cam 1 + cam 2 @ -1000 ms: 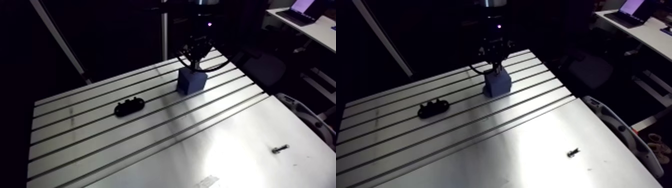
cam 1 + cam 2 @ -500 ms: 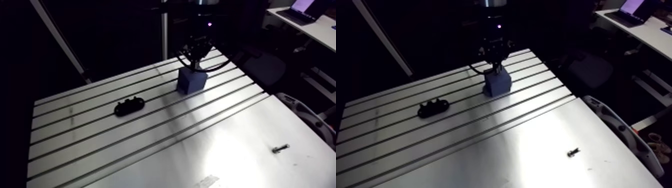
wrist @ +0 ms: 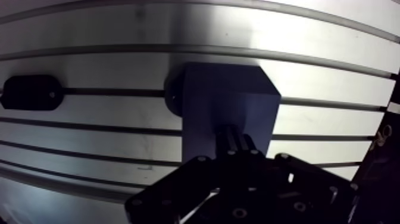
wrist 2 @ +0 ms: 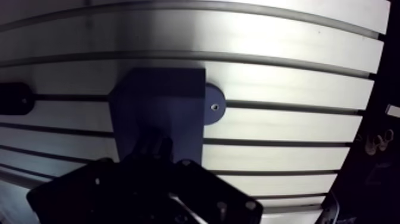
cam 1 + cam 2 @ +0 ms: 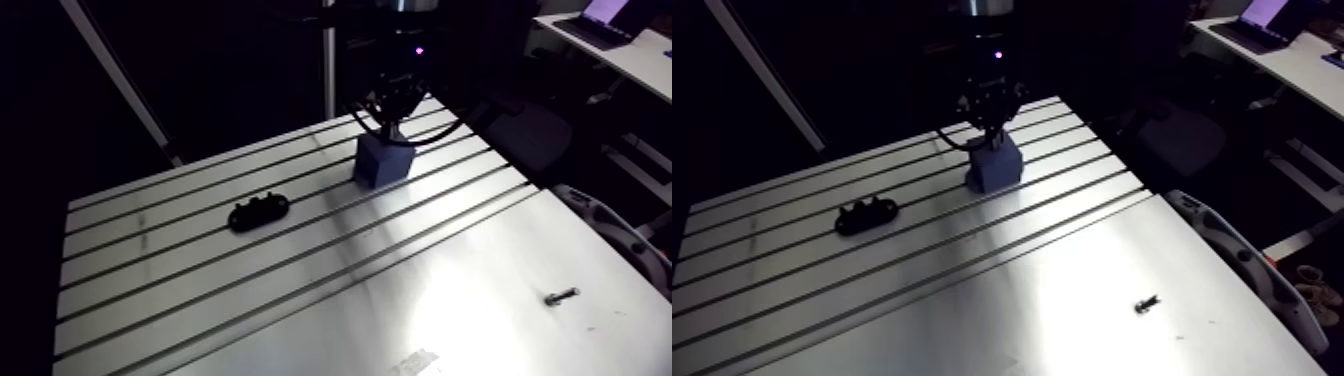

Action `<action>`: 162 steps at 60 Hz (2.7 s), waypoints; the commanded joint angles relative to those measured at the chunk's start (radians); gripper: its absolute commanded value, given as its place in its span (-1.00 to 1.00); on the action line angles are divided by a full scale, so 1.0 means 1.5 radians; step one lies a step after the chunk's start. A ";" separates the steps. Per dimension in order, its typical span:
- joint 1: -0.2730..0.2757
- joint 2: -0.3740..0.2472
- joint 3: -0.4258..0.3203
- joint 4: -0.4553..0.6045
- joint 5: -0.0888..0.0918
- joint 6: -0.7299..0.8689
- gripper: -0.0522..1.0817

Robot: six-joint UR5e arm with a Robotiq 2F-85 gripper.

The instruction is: Pick up the M10 bolt and insert it into the hex recess until seated.

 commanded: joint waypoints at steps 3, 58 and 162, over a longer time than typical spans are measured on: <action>0.000 0.002 0.000 0.000 0.000 0.000 0.99; -0.001 -0.017 -0.011 0.007 0.002 -0.005 0.98; 0.167 -0.198 -0.164 0.284 0.000 0.168 -0.90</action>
